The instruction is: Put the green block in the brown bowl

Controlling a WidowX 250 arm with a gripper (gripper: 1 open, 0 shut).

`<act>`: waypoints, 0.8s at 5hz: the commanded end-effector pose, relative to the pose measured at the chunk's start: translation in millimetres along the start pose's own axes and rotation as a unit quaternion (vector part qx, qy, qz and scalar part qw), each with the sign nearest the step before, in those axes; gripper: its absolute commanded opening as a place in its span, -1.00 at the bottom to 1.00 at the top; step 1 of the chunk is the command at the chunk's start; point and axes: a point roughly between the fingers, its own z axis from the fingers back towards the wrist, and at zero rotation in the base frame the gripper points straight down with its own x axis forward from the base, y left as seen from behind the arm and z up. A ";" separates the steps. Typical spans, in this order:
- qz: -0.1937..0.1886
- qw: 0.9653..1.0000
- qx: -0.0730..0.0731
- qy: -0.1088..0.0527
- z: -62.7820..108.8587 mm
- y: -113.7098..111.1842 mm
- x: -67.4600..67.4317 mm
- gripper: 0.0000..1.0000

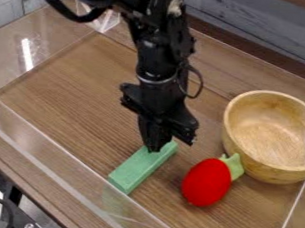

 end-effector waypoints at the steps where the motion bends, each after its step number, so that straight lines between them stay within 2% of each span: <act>1: 0.008 0.999 0.002 -0.038 25.0 3.2 15.7 -1.00; 2: 0.013 0.999 0.003 -0.039 39.1 -3.5 19.5 -1.00; 3: 0.014 0.999 0.008 -0.029 38.8 -9.7 16.1 1.00; 4: 0.022 1.000 0.012 -0.019 33.4 -4.9 11.0 1.00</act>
